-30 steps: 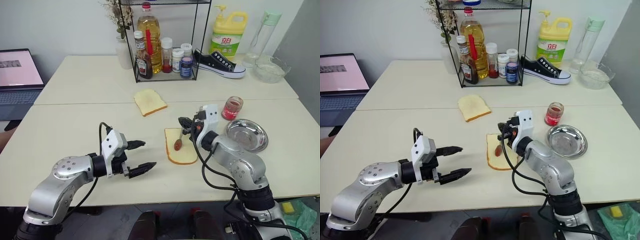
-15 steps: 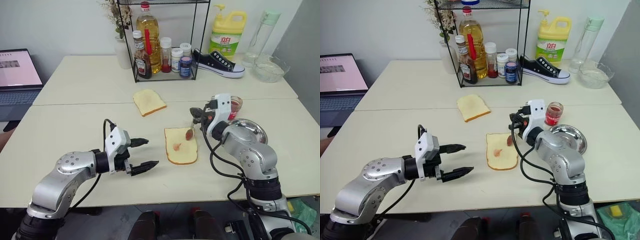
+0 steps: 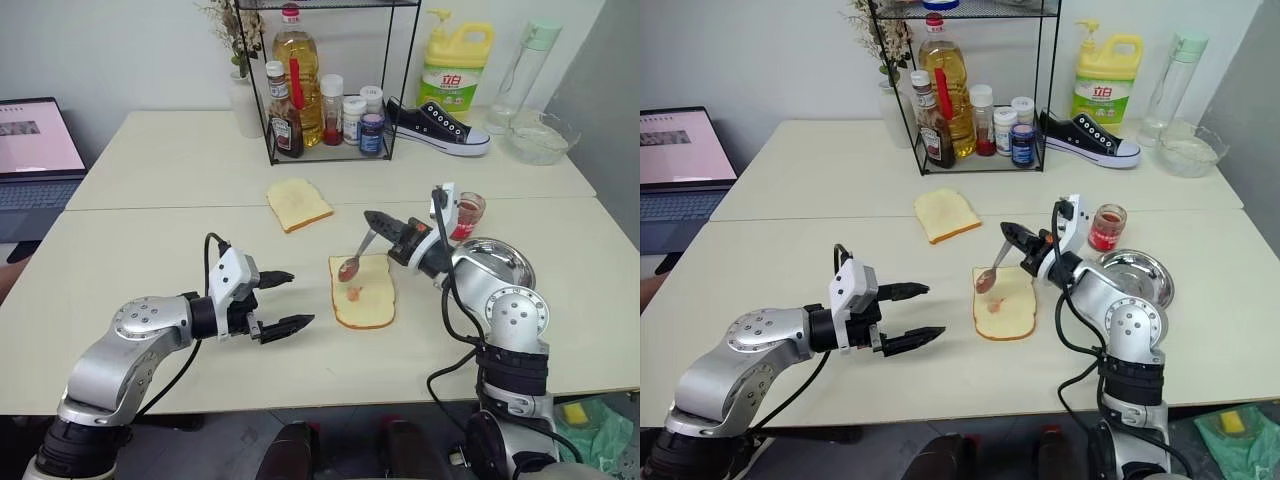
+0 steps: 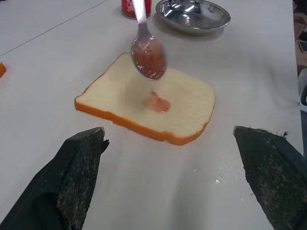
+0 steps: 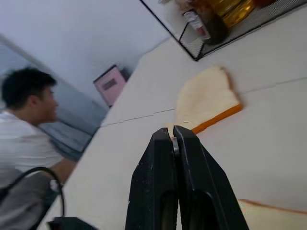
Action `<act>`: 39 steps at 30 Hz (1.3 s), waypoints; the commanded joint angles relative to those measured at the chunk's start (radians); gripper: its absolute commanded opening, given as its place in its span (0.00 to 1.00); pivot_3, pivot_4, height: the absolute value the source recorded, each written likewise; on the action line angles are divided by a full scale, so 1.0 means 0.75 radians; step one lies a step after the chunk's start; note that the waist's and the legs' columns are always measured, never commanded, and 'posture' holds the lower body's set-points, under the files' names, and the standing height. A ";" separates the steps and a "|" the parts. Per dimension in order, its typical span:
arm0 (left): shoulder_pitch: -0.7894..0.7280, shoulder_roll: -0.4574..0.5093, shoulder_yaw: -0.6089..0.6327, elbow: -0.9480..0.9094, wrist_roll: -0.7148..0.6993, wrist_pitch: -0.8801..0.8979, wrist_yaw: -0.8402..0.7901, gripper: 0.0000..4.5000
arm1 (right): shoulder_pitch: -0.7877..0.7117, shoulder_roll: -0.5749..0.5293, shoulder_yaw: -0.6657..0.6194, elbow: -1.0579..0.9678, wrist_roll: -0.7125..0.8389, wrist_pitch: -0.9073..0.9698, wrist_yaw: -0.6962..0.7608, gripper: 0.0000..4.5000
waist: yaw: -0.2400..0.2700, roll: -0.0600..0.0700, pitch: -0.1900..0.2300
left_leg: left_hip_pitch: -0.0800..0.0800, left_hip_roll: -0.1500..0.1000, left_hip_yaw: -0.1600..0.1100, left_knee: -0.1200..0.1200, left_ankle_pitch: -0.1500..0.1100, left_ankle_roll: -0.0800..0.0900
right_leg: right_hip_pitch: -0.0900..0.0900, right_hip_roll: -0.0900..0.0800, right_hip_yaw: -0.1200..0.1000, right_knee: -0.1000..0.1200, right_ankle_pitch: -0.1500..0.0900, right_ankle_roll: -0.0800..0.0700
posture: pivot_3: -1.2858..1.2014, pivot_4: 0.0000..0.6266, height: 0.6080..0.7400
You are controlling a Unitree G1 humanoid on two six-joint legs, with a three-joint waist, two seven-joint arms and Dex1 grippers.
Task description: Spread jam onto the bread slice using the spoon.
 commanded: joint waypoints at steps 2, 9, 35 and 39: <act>-0.027 0.023 -0.013 -0.002 0.020 -0.049 -0.031 1.00 | -0.007 -0.025 0.013 0.111 -0.004 -0.020 0.080 0.00 | 0.000 0.000 0.000 | 0.000 0.000 0.000 0.000 0.000 0.000 | 0.000 0.000 0.000 0.000 0.000 0.000 | 0.52 0.24 1.00; -0.043 0.018 -0.019 0.003 0.027 -0.051 -0.042 1.00 | -0.047 -0.082 0.078 0.283 -0.126 -0.105 0.207 0.00 | -0.003 0.000 0.000 | 0.000 0.000 0.001 0.000 0.000 0.000 | -0.001 0.001 -0.001 0.000 0.000 0.000 | 0.52 0.24 1.00; -0.081 0.005 -0.037 0.059 0.048 -0.090 -0.063 1.00 | -0.110 -0.321 -0.040 0.226 -0.029 0.065 0.304 0.00 | 0.000 0.000 0.000 | 0.000 0.000 0.001 0.001 0.000 0.000 | 0.001 -0.001 0.000 -0.001 0.000 0.000 | 0.52 0.24 1.00; -0.087 0.003 -0.037 0.057 0.046 -0.084 -0.063 1.00 | -0.153 -0.251 -0.048 0.262 -0.024 0.066 0.265 0.00 | -0.003 0.000 0.000 | 0.000 0.001 0.001 0.000 0.000 0.000 | 0.000 0.000 0.000 0.000 0.000 0.000 | 0.52 0.24 1.00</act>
